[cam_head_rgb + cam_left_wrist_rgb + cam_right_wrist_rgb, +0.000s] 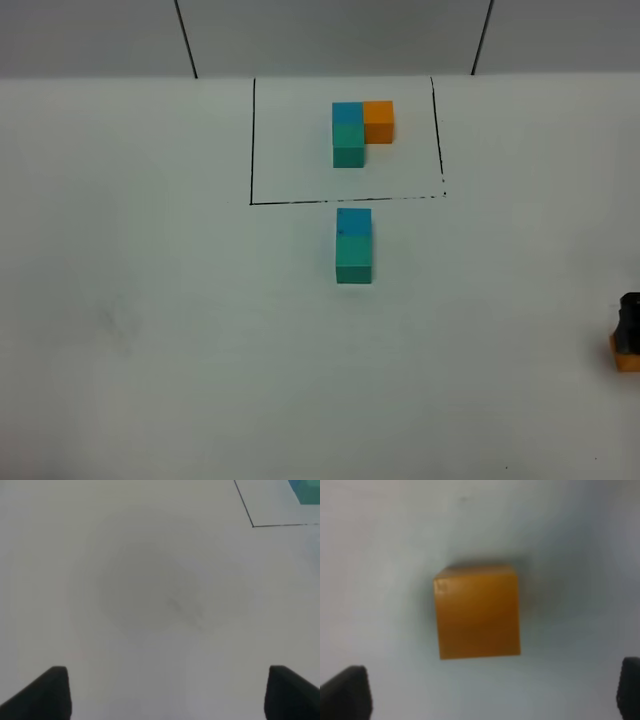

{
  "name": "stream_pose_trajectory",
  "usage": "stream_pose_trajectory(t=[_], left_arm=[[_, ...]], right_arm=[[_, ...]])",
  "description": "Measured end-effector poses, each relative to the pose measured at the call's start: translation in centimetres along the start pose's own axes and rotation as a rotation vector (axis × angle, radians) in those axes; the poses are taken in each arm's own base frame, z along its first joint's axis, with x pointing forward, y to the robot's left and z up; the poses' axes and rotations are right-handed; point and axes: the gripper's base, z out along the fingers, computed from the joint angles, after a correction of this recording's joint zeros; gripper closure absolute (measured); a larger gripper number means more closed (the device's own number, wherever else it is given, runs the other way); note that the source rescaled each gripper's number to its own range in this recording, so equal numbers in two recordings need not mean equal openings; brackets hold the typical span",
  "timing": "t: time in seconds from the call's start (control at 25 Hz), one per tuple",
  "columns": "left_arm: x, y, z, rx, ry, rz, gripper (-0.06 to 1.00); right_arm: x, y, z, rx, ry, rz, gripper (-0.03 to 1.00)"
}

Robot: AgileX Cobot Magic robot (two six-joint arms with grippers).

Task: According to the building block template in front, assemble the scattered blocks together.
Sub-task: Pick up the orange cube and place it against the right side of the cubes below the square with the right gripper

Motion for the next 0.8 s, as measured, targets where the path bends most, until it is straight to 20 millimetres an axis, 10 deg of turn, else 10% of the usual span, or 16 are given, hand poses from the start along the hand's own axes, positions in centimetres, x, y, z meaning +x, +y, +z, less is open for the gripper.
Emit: stream_pose_trajectory(t=[0.48, 0.8], left_arm=[[0.0, 0.0, 0.0, 0.0, 0.0, 0.0, 0.27], [0.0, 0.0, 0.0, 0.0, 0.0, 0.0, 0.27]], right_arm=[[-0.6, 0.0, 4.6, -0.017, 0.077, 0.005, 0.05], [-0.6, 0.2, 5.0, -0.035, 0.09, 0.041, 0.78]])
